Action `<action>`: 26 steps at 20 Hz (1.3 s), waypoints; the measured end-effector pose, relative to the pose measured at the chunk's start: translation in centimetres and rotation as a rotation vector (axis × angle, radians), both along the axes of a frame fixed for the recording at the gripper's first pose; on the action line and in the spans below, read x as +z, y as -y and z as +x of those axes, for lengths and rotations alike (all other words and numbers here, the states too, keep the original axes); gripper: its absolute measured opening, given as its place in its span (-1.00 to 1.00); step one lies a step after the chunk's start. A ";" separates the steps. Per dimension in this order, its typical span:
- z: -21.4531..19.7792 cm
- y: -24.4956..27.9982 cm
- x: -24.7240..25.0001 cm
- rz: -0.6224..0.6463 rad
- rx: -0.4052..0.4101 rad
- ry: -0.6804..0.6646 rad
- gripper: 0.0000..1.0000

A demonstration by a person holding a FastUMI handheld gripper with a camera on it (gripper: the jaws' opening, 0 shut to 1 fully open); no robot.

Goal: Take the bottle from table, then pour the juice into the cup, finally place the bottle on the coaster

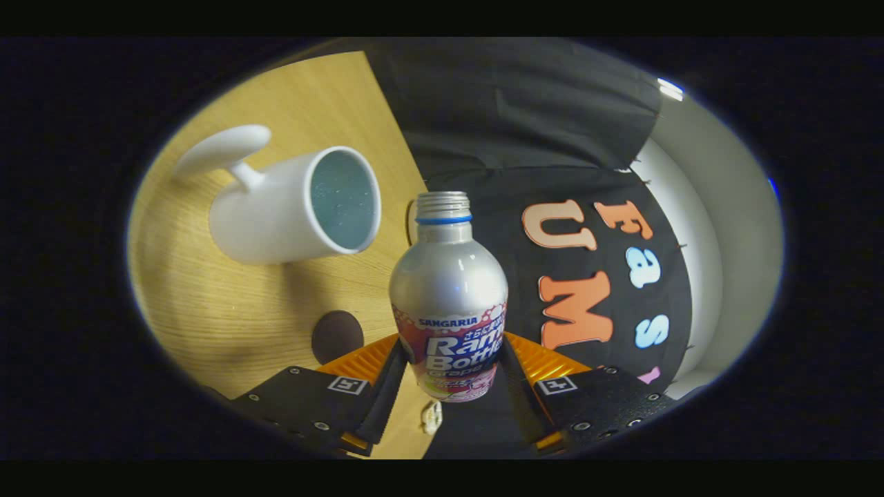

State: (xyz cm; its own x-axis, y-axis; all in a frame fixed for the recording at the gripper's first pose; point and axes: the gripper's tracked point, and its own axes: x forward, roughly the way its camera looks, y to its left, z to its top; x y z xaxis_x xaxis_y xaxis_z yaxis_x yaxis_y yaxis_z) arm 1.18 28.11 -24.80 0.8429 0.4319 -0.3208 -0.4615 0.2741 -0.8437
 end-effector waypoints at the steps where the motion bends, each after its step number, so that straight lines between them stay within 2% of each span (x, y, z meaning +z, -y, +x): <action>1: 0.6 0.4 0.5 0.053 -0.027 -0.024 0.48; 5: 2.0 0.7 1.0 0.277 -0.107 -0.160 0.49; 12: 3.4 0.2 1.6 0.598 -0.191 -0.347 0.48; 22: 3.8 0.1 -2.5 0.924 -0.334 -0.681 0.49; 26: 3.8 0.9 -3.6 0.977 -0.369 -0.738 0.49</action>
